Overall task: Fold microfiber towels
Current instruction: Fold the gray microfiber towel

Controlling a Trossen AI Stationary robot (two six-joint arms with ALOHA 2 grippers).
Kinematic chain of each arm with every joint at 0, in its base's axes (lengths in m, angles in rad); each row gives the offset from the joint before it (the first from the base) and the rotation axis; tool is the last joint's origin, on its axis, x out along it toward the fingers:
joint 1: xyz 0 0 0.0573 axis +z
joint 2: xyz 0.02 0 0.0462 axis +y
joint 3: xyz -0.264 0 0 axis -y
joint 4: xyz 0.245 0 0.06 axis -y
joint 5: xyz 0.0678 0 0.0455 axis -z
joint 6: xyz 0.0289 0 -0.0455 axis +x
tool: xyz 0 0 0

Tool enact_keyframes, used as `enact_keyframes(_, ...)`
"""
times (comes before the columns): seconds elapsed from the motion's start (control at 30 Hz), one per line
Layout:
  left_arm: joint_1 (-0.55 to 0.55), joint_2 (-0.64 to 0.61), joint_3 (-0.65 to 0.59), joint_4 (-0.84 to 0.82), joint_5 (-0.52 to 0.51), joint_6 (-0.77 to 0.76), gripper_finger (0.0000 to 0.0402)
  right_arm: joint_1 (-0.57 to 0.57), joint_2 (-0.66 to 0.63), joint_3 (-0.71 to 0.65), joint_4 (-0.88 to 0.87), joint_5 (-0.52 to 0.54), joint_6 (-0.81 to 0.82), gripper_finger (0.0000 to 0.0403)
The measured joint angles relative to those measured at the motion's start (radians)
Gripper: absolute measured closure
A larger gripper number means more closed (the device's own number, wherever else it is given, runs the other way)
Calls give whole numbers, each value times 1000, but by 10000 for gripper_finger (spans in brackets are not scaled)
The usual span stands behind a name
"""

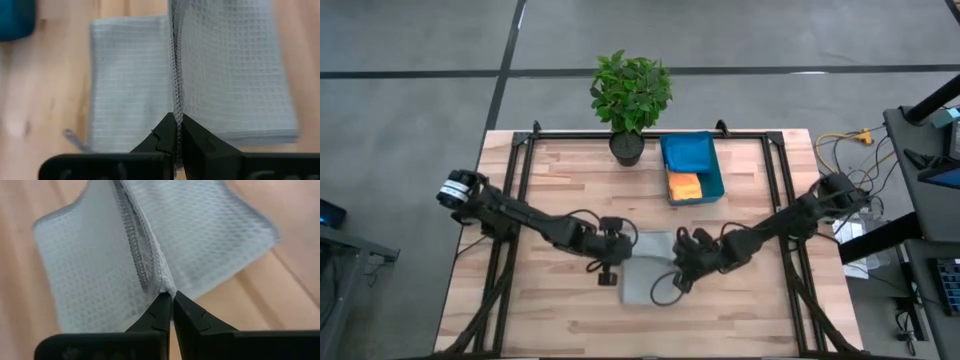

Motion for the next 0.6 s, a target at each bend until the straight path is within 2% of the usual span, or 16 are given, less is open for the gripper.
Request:
enact_keyframes(0.27, 76, 0, -27, -2, -14, 49, 402, -100, 0, -16, 4, -1, -59, 394)
enact_keyframes(0.47, 114, 21, -33, -5, -14, 50, 402, -160, 17, -17, 8, -84, -104, 394)
enact_keyframes(0.6, 136, 41, -33, -3, -15, 50, 402, -187, 28, -18, 8, -87, -107, 388)
